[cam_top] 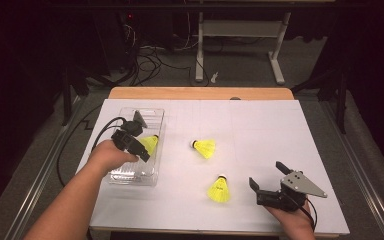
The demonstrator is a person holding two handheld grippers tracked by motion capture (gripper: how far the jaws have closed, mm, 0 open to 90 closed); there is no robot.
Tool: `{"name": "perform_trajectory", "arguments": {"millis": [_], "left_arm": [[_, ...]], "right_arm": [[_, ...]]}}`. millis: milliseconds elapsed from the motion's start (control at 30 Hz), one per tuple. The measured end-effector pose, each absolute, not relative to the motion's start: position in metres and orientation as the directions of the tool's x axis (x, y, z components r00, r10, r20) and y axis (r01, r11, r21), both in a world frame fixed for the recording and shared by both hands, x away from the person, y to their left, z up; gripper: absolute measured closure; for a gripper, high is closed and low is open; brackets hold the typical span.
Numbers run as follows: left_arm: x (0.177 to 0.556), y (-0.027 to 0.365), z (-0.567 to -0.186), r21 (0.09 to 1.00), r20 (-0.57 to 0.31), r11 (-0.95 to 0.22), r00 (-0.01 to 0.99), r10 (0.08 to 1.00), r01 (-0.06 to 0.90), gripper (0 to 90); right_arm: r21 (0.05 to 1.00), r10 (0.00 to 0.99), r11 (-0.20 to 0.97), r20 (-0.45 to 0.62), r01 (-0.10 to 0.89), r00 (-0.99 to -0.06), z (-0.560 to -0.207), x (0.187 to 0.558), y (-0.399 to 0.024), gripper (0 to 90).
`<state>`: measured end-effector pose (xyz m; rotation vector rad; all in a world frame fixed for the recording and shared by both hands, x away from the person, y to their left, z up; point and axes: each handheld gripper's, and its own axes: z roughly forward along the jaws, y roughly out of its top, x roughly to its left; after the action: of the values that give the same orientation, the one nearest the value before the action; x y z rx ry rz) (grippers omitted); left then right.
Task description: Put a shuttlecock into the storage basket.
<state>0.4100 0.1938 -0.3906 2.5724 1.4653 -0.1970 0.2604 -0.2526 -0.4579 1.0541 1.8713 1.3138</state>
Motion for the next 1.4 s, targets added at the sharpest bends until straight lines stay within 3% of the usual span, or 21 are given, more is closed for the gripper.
{"name": "perform_trajectory", "arguments": {"millis": [600,1300,1400], "left_arm": [[0.391,0.204,-0.37,0.1,-0.218,-0.521,0.53,0.82,0.847,27.5],[0.376,0.194,-0.359,0.094,-0.234,-0.557,0.562,0.793,0.825,0.6],[0.375,0.194,-0.358,0.096,-0.222,-0.553,0.56,0.798,0.828,0.6]], "right_arm": [[0.945,0.869,0.192,-0.04,0.263,-0.493,-0.459,0.26,-0.253,0.3],[0.945,0.872,0.192,-0.039,0.266,-0.488,-0.459,0.26,-0.255,0.3],[0.945,0.873,0.19,-0.039,0.266,-0.487,-0.459,0.259,-0.255,0.3]]}}
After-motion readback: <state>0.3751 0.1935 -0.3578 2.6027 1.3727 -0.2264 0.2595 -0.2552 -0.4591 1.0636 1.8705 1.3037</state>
